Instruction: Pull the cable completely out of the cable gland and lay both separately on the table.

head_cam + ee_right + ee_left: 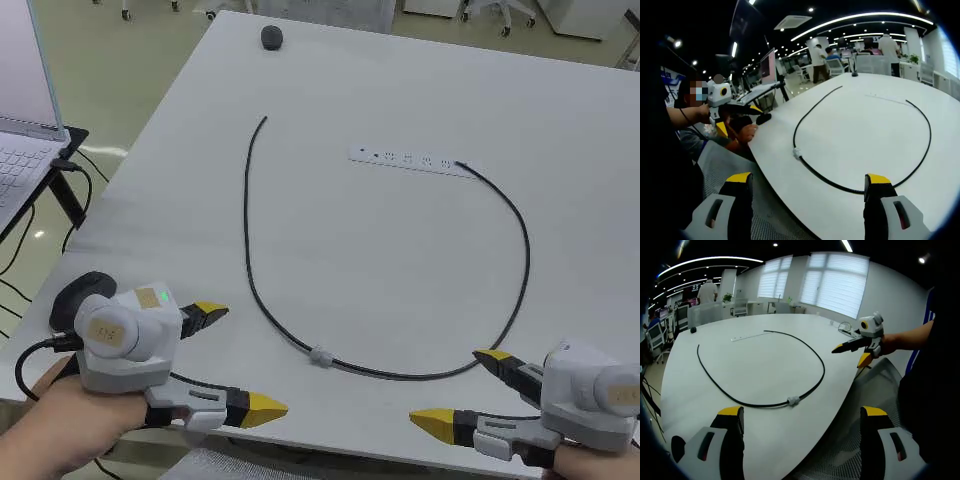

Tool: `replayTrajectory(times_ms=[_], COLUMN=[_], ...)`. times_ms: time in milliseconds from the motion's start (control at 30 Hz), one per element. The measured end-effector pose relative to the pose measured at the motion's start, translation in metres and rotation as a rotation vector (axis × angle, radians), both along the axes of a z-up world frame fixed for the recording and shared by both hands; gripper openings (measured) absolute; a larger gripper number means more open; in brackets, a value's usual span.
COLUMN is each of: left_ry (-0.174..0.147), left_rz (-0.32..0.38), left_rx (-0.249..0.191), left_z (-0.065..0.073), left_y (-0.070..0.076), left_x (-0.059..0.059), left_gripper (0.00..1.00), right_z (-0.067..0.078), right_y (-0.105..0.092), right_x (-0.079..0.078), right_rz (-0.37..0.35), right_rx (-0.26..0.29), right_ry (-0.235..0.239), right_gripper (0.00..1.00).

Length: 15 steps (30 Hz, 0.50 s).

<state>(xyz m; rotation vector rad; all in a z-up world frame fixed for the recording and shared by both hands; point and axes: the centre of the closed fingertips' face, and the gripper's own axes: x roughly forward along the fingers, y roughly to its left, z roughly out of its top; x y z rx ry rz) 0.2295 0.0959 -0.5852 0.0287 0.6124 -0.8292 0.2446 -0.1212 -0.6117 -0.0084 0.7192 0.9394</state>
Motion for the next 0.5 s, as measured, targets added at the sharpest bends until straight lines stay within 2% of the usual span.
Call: replayTrajectory(times_ms=[200, 500], left_ry=[-0.015, -0.021], left_rz=[0.030, 0.005], left_rx=[-0.042, -0.017], left_z=[0.0087, 0.0096], left_y=[-0.0026, -0.0053], left_x=[0.0069, 0.0061], left_gripper=[0.95, 0.95], right_z=[-0.0016, -0.0012], right_y=[-0.0047, -0.0065], right_x=[-0.0005, 0.0005], right_rz=[0.008, 0.004], right_rx=[-0.010, -0.011], right_ry=[0.013, 0.014], right_gripper=[0.91, 0.92])
